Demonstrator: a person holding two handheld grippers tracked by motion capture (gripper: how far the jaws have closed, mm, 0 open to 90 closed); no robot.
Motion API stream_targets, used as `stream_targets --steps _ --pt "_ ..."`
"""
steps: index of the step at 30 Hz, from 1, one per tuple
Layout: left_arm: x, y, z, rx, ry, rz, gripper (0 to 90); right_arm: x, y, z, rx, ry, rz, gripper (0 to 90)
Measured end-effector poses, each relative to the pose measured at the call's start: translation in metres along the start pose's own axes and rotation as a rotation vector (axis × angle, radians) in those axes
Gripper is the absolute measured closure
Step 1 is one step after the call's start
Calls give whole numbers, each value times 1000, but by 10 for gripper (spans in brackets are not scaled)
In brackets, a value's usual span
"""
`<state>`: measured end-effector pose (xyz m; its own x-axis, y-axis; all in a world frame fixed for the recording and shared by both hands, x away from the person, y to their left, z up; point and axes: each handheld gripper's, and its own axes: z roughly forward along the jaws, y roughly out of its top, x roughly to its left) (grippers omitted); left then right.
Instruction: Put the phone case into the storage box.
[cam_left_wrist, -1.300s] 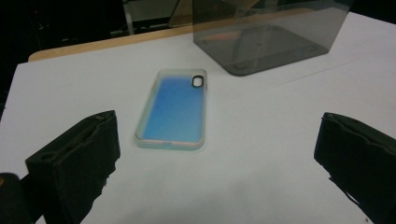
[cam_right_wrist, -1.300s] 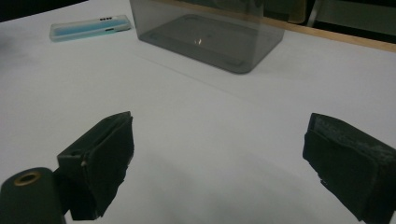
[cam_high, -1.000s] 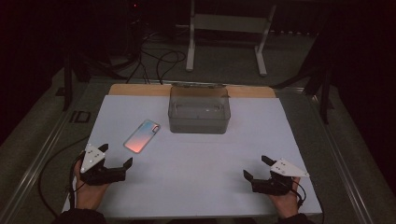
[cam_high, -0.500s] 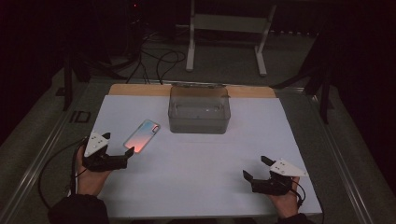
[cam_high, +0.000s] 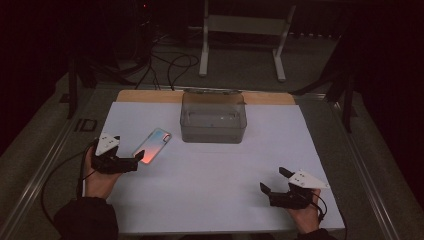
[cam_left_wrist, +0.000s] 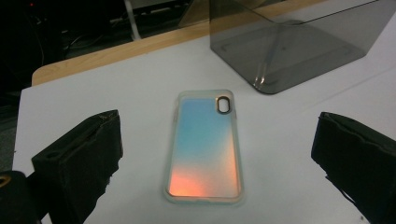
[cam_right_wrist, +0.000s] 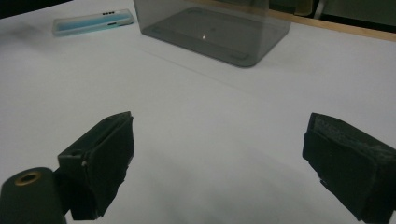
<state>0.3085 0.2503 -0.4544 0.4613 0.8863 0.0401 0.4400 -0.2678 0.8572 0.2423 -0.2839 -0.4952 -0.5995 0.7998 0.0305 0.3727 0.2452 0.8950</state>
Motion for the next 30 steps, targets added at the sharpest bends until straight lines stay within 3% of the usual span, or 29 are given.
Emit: stream_targets --steps 30 --pt "23 -2 35 126 21 -55 69 0 0 0 4 5 -4 94"
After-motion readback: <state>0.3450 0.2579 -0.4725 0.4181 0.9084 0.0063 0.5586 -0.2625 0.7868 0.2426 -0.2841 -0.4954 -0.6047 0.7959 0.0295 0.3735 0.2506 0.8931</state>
